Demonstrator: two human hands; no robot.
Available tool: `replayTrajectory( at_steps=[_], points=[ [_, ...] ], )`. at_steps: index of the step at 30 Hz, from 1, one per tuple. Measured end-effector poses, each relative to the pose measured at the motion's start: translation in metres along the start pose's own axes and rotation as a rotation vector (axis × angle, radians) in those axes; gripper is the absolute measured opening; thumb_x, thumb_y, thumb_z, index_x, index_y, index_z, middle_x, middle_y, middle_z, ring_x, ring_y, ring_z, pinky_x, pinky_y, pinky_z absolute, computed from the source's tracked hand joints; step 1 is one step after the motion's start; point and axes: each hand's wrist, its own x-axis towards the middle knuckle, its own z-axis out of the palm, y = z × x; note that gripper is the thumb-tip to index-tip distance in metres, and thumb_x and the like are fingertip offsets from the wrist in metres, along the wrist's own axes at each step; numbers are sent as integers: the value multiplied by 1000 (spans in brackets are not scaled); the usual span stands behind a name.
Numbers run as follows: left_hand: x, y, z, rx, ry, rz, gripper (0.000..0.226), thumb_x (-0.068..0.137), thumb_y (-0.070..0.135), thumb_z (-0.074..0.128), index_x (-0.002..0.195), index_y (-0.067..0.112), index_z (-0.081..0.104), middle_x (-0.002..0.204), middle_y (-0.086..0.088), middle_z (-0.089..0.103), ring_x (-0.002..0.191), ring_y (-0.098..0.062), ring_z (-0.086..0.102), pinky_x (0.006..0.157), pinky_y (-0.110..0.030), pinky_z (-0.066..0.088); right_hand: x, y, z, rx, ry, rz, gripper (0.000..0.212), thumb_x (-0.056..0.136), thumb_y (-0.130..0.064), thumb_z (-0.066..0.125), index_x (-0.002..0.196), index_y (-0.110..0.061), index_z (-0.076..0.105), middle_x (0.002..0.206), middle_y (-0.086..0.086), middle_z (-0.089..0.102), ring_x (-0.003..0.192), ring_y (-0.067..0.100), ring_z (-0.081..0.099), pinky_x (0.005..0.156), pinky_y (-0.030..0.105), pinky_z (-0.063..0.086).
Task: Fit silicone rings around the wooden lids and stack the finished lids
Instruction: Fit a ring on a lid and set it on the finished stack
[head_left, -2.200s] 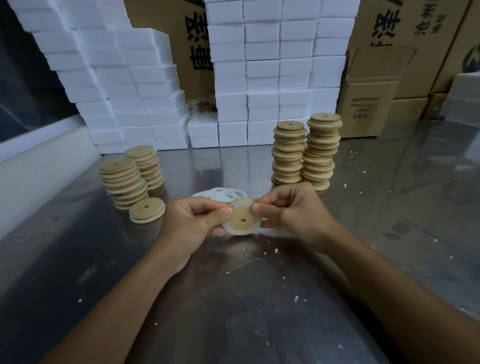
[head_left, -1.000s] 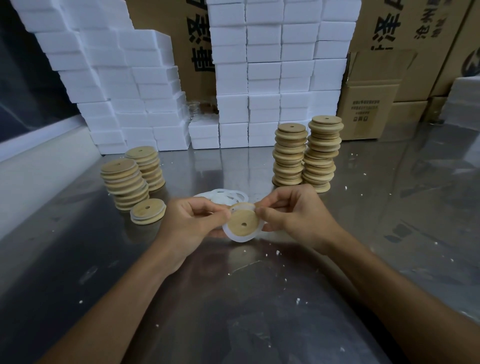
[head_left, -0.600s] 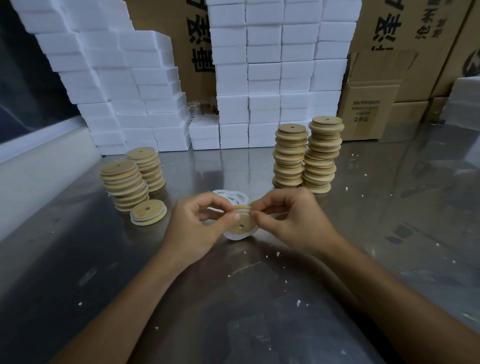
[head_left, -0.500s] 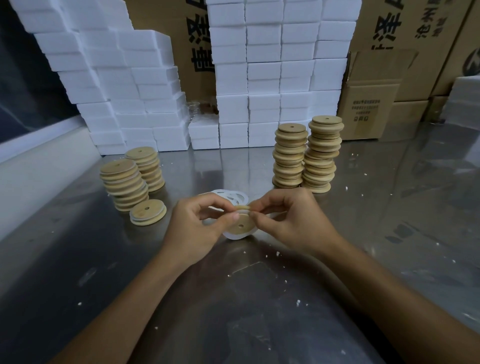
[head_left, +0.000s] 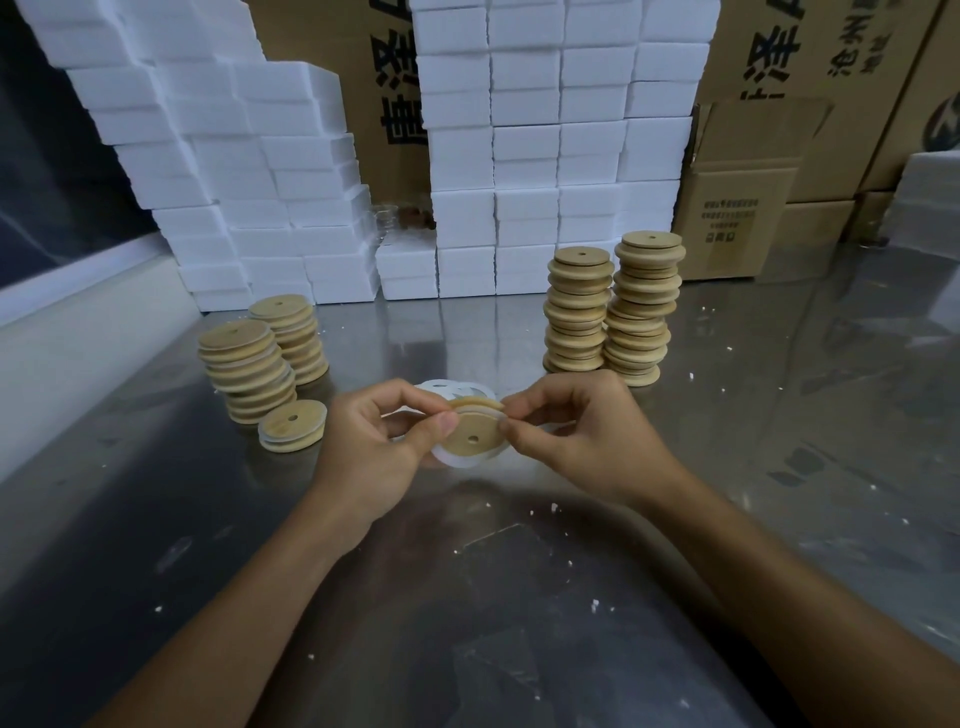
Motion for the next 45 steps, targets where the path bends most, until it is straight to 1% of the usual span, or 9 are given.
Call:
replayTrajectory(
  at_steps=[2, 10, 19, 23, 26, 29, 34, 40, 45],
  points=[
    [0, 2, 1, -63, 6, -40, 26, 77, -3, 72, 63, 19, 73, 74, -5, 74, 72, -23, 72, 58, -37, 60, 0, -2, 1, 129, 8, 81, 4, 84, -5, 76, 85, -1, 75, 85, 10, 77, 76, 22, 74, 73, 45, 63],
    [1, 1, 2, -203, 46, -143, 19, 79, -5, 69, 66, 9, 70, 80, -11, 74, 75, -28, 72, 56, -38, 59, -1, -9, -2, 346, 2, 163, 7, 85, 4, 71, 88, 11, 72, 90, 27, 74, 85, 40, 72, 78, 39, 62],
    [0, -1, 2, -294, 12, -189, 6, 68, 12, 72, 64, 12, 67, 96, -20, 69, 84, -33, 72, 60, -44, 59, -1, -7, 0, 355, 10, 194, 9, 85, -1, 73, 84, 8, 69, 87, 24, 74, 77, 27, 73, 69, 38, 63],
    [0, -3, 2, -39, -37, -1, 18, 83, -5, 68, 77, 10, 61, 80, -3, 67, 72, -19, 70, 55, -33, 58, -1, -2, 3, 147, 42, 80, 2, 85, -3, 75, 84, -2, 73, 81, 16, 75, 72, 22, 73, 73, 42, 63],
    [0, -4, 3, 162, -54, 173, 21, 80, -2, 73, 82, 15, 61, 80, 3, 68, 75, -15, 70, 63, -25, 56, -3, -1, 6, -27, 32, -58, 5, 83, -8, 75, 83, -13, 75, 87, -2, 77, 76, 8, 74, 71, 30, 62],
    [0, -3, 4, 200, -33, 222, 22, 78, 4, 74, 82, 22, 62, 84, 6, 70, 79, -15, 70, 73, -30, 57, -3, -2, 7, -53, 61, -123, 3, 82, -13, 74, 84, -15, 75, 87, -6, 76, 78, 2, 73, 69, 21, 59],
    [0, -1, 5, 178, -18, 225, 17, 74, 13, 70, 78, 26, 60, 82, 7, 69, 81, -16, 70, 77, -29, 57, -3, -4, 8, -6, 69, -90, 7, 86, -10, 74, 85, -17, 74, 83, -6, 75, 77, 6, 73, 67, 23, 58],
    [0, 3, 4, 162, -16, 243, 32, 80, -11, 70, 76, 19, 60, 78, 4, 69, 79, -14, 70, 75, -22, 55, -1, -8, 5, 59, 78, -45, 8, 84, -2, 73, 84, -10, 75, 86, 2, 77, 79, 14, 75, 73, 29, 60],
    [0, 6, 3, 101, -34, 200, 31, 78, -15, 69, 74, 14, 60, 81, -4, 70, 77, -12, 69, 73, -23, 55, -1, -11, 1, 47, 45, -34, 6, 79, 1, 74, 81, -4, 76, 85, 4, 78, 79, 17, 75, 75, 30, 61]
  ],
)
